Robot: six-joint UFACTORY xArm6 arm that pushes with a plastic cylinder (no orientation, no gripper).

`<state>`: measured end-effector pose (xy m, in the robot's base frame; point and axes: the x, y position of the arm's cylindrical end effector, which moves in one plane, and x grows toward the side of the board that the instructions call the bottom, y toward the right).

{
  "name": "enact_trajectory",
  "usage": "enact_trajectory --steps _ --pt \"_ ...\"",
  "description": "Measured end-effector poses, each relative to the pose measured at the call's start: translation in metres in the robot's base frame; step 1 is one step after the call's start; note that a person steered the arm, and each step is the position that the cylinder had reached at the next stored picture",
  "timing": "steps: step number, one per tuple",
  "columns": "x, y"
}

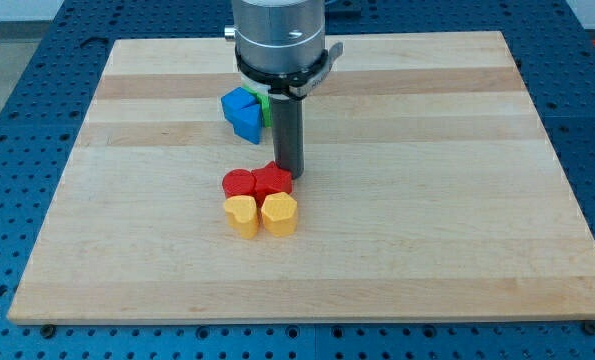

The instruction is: Move the green circle closer to the green star

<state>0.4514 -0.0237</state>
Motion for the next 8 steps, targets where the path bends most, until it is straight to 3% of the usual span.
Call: enact_trajectory --steps 1,2,3,5,8 --pt "-0.016 0.023" --pt "-0.061 0.082" --pt "-0.105 0.093" --pt "-0.149 0.013" --pt "-0.177 -0.119"
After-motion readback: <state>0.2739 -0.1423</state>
